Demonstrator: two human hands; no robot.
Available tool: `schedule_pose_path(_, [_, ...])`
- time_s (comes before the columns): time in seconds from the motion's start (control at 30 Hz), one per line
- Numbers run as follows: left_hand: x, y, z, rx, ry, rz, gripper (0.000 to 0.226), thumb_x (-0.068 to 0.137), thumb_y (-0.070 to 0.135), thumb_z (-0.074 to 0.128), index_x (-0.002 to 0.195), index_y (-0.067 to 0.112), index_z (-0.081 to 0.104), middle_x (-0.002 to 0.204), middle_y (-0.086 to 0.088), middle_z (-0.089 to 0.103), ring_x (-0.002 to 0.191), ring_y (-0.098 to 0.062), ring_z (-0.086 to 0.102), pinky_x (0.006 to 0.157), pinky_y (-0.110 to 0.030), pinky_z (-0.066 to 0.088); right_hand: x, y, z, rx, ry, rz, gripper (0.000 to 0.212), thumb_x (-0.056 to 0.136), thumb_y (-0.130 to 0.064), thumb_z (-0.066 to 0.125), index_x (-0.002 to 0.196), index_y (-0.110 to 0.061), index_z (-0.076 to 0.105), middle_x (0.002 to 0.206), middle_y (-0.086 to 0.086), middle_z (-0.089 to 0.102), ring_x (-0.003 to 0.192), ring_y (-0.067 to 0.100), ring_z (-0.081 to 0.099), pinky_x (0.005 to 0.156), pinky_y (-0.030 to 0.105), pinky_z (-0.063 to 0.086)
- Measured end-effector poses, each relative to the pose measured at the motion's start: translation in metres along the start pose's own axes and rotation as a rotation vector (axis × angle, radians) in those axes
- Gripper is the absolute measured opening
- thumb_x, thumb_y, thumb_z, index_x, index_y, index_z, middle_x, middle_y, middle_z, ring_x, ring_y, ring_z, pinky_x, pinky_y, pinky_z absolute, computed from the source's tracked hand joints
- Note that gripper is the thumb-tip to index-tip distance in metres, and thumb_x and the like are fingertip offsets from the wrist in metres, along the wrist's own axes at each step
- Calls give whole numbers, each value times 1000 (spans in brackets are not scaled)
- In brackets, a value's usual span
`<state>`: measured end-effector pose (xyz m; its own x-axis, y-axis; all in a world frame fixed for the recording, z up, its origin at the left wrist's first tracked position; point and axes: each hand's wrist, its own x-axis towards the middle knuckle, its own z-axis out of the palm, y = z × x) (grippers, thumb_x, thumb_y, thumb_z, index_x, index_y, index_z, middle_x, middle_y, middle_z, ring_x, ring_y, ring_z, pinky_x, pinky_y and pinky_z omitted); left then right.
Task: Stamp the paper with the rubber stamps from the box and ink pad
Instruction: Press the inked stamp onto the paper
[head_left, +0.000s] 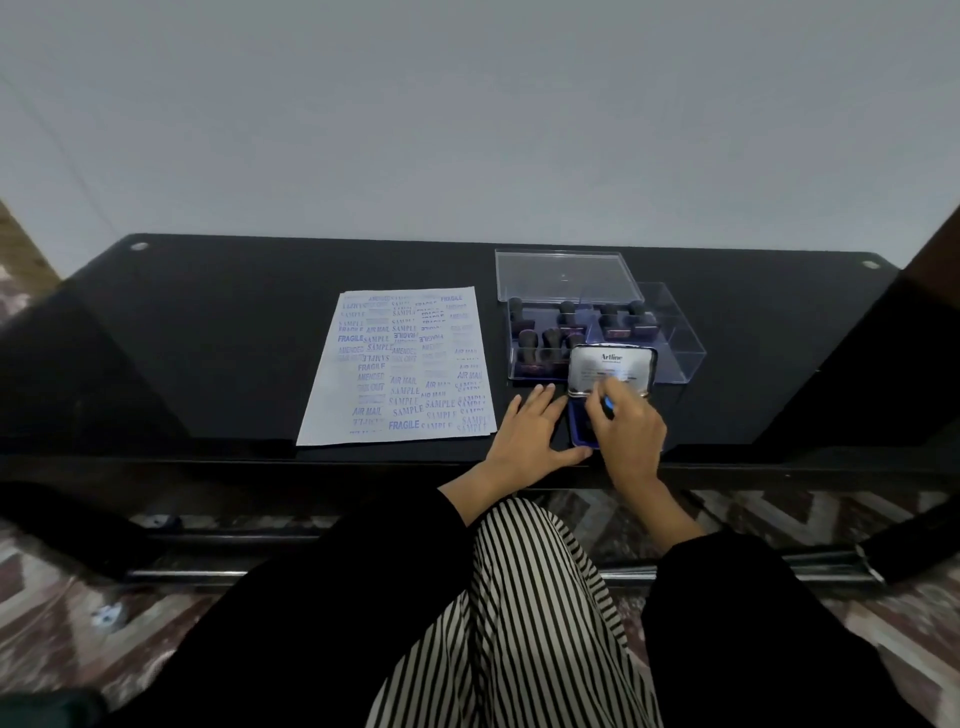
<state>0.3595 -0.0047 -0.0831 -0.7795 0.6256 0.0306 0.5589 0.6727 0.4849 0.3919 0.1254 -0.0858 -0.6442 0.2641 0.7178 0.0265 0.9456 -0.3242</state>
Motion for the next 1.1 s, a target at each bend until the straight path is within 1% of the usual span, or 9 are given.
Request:
schedule_pose_path(0.2, [-1, -1, -22, 89, -118, 34, 81, 89, 49, 51, 148, 3, 17, 157, -13, 11, 147, -23, 7, 119, -37, 8, 5, -1, -7, -65, -95, -32, 22, 82, -11, 68, 64, -7, 55, 54, 6, 57, 43, 17, 51, 38, 23, 36])
schedule_pose_path(0.27, [-9, -7, -40, 51, -56, 62, 70, 91, 43, 52, 143, 3, 31, 153, -13, 25, 143, -23, 20, 116, -33, 18, 8, -3, -11, -91, -90, -23, 21, 85, -14, 64, 66, -7, 57, 55, 7, 59, 43, 21, 53, 37, 23, 35])
schedule_pose_path(0.37, [-25, -30, -70, -8, 96, 117, 40, 93, 32, 53, 125, 8, 54, 132, -8, 50, 122, -20, 47, 101, -30, 39, 15, -23, -12, -4, 9, 46, 33, 91, -26, 46, 63, -9, 53, 52, 5, 54, 42, 15, 43, 38, 19, 25])
schedule_pose_path(0.43, [-35, -54, -89, -38, 209, 100, 27, 94, 26, 51, 115, 10, 59, 122, -5, 56, 113, -17, 53, 96, -30, 43, 25, -46, -7, 73, 29, 49, 36, 92, -29, 41, 63, -8, 51, 51, 5, 52, 45, 13, 40, 41, 22, 25])
schedule_pose_path(0.57, [-56, -108, -127, -102, 443, -69, 23, 95, 17, 46, 115, 11, 57, 122, -3, 57, 112, -17, 54, 94, -26, 40, 50, -101, 16, 187, -34, 47, 34, 92, -22, 53, 62, -6, 48, 49, 11, 50, 43, 21, 40, 41, 23, 18])
schedule_pose_path(0.7, [-69, -154, -155, -129, 560, -213, 29, 95, 11, 43, 122, 10, 54, 124, -4, 56, 106, -16, 55, 86, -21, 40, 70, -156, 42, 260, -114, -15, 35, 92, -21, 55, 61, -11, 43, 48, 6, 42, 44, 16, 36, 41, 18, 18])
schedule_pose_path(0.77, [-71, -173, -162, -106, 569, -278, 31, 94, 8, 42, 123, 9, 52, 123, -4, 55, 104, -15, 55, 83, -21, 40, 76, -179, 58, 296, -172, -25, 35, 94, -25, 53, 63, -11, 44, 49, 3, 40, 46, 15, 36, 42, 21, 20])
schedule_pose_path(0.87, [-69, -197, -164, -84, 577, -319, 35, 94, 4, 40, 128, 6, 50, 129, -7, 53, 116, -18, 52, 89, -20, 37, 81, -205, 83, 330, -251, -26, 36, 95, -29, 50, 64, -12, 44, 49, -1, 38, 45, 12, 34, 44, 20, 20])
schedule_pose_path(1.1, [-53, -232, -145, 1, 441, -397, 44, 98, 8, 32, 142, 6, 34, 150, -8, 34, 143, -20, 24, 116, -32, 20, 82, -244, 143, 332, -426, -37, 37, 95, -33, 49, 66, -11, 48, 56, 5, 48, 51, 13, 42, 49, 19, 27])
